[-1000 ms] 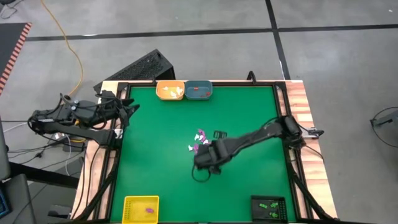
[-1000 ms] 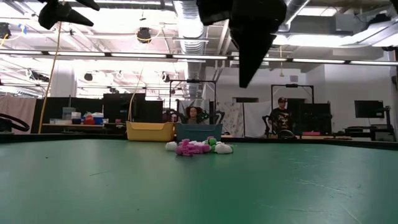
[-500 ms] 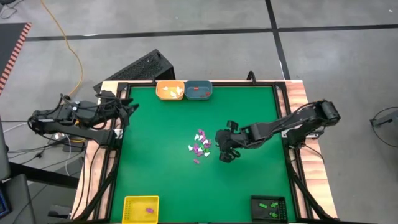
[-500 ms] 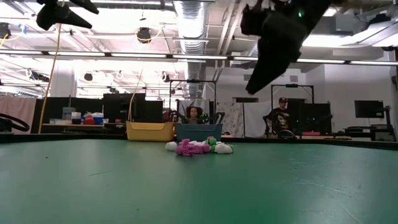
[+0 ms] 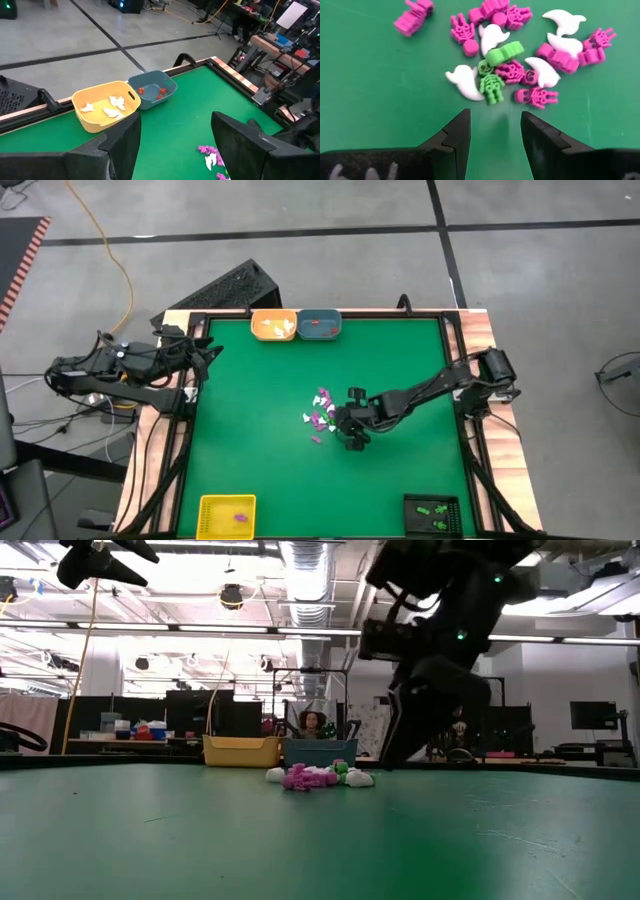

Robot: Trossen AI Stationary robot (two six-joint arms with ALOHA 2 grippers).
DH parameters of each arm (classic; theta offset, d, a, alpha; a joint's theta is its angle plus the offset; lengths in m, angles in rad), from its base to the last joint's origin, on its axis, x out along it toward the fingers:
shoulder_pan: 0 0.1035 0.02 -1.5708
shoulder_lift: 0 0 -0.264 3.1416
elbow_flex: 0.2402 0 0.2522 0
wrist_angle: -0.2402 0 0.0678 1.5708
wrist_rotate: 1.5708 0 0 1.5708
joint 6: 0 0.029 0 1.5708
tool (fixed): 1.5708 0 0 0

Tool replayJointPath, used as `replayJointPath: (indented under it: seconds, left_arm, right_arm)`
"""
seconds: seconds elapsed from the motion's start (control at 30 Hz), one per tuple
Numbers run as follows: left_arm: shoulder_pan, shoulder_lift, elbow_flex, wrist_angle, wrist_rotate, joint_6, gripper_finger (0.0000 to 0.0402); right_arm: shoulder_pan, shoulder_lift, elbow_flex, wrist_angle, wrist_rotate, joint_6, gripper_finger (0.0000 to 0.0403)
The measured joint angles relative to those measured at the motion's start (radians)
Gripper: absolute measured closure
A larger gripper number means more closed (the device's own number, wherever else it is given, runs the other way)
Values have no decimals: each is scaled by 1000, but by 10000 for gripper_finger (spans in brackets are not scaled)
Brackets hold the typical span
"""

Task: Sort Halloween decoration
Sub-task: Put the green skeleton into the black bin

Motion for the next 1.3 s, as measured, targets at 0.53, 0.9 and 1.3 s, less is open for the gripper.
replayJointPath:
  seconds: [0.53, 0.9, 1.3]
  left_arm:
    - [0, 0, 0, -21, -5, -3, 170]
    - [0, 0, 0, -34, -23, -10, 170]
    - [0, 0, 0, -44, -25, -10, 170]
  right_arm:
    - [-88, 79, 37, 94, -138, -80, 279]
    - [-135, 86, 36, 149, -155, -98, 281]
    - [-122, 121, 38, 201, -156, -122, 282]
